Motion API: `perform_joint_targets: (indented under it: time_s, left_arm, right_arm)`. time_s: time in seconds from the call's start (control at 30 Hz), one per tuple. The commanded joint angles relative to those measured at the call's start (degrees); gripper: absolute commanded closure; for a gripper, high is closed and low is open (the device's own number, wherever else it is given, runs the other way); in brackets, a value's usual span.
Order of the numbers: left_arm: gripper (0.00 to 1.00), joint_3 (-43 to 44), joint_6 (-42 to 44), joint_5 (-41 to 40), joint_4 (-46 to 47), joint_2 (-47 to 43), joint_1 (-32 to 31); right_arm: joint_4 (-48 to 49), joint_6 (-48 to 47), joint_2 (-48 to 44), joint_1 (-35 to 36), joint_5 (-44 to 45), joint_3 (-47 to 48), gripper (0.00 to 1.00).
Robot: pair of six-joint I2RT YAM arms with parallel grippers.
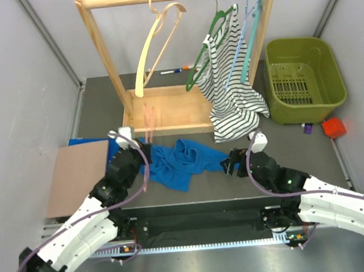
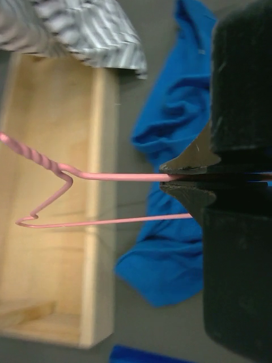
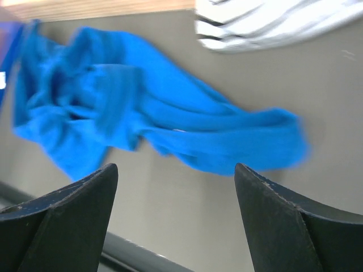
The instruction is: Place the tank top on the hanger
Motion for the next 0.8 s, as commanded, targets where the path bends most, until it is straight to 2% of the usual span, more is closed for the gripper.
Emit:
perform_joint_targets:
  time_s: [0.0, 0.07, 0.2, 0.37, 0.5, 0.77]
  left_arm:
    - [1.00, -4.80, -4.41, -19.69, 0.82, -1.08, -14.91]
    - [1.00, -6.83, -5.47, -26.70, 2.04, -1.00, -21.40]
    - [1.00, -7.89, -7.40, -33.76, 5.83, 1.72, -30.30]
    - [1.00, -5.08, -11.27, -39.92, 5.74, 8.47, -39.35]
    - [1.00, -3.24, -13.38, -43.70, 7.67, 13.23, -42.97]
    - [1.00, -0.68, -14.79, -45.64, 11.11, 19.74, -47.10]
  right_arm:
    - [11.89, -0.43, 6.76, 7.82, 3.13, 7.83, 0.17]
    - [15.29, -0.61, 10.97, 9.87, 5.33, 10.47, 0.17]
    - [21.91, -0.96, 16.61, 13.03, 5.78, 13.56, 0.17]
    - [28.06, 0.01, 23.02, 14.00, 6.05, 16.63, 0.18]
    - [31.40, 0.10, 27.25, 14.97, 5.61, 18.22, 0.19]
    - [34.66, -0.51, 36.74, 15.76, 6.05, 22.17, 0.20]
